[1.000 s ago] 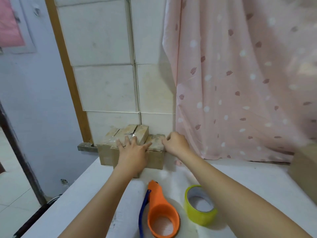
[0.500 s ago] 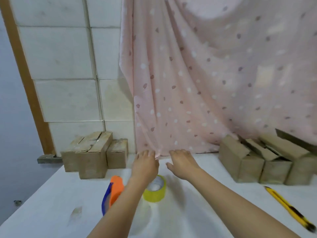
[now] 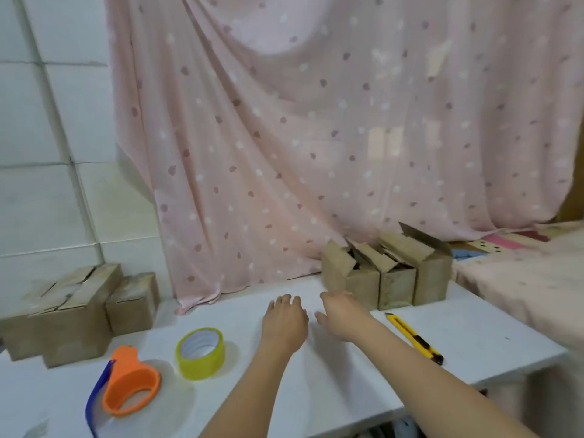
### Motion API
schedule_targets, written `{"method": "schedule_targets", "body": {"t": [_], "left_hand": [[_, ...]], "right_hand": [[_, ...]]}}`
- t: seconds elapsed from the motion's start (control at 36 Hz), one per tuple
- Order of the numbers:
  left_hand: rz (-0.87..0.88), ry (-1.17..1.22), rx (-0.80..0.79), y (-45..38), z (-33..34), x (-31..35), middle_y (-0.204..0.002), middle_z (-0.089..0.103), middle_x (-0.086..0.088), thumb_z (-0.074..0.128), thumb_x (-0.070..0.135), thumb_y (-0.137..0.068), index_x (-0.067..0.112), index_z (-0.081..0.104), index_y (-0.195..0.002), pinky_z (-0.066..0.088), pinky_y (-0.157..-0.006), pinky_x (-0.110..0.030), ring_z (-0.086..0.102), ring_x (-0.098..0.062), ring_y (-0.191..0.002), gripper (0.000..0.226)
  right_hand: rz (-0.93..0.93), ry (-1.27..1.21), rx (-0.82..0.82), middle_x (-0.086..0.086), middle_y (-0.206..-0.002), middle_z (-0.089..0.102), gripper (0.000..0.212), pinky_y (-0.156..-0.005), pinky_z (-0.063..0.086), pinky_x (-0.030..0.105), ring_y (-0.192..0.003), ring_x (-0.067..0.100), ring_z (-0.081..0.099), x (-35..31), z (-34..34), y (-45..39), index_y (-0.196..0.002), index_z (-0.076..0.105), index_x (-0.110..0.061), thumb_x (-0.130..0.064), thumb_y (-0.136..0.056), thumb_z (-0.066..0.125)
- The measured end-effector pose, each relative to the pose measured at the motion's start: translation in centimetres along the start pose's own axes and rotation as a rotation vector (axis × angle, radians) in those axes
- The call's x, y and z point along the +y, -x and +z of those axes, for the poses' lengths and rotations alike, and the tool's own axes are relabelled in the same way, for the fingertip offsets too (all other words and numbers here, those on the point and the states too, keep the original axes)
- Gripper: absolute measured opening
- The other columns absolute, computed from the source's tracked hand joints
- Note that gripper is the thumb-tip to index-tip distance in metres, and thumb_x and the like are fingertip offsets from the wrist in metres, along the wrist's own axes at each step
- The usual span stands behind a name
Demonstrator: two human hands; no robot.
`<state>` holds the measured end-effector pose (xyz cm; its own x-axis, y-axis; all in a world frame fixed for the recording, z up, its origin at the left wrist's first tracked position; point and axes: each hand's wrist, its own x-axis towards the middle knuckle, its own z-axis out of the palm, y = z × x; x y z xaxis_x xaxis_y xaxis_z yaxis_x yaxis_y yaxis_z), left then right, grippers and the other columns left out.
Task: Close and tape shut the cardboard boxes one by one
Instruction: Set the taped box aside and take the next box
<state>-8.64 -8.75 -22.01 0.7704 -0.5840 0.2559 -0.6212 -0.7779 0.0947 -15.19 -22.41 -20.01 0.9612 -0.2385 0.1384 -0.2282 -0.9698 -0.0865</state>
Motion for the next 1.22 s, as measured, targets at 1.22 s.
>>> {"method": "schedule_targets", "body": {"t": [1.22], "left_hand": [[-0.133,0.486,-0.121,-6.7,3.4,9.8,-0.117,0.055,-0.016,0.042,0.023,-0.098,0.005,0.042,-0.129,0.049,-0.078,-0.037,0.058,-0.033,-0.103,0.035]], "right_hand": [[0.541,-0.982,0.146,0.008,-0.137,0.054,0.054,-0.094,0.041,0.028,-0.108,0.020,0.053,10.4,0.1,-0.2,-0.149,0.038,-0.006,-0.014,-0.097,0.054]]}}
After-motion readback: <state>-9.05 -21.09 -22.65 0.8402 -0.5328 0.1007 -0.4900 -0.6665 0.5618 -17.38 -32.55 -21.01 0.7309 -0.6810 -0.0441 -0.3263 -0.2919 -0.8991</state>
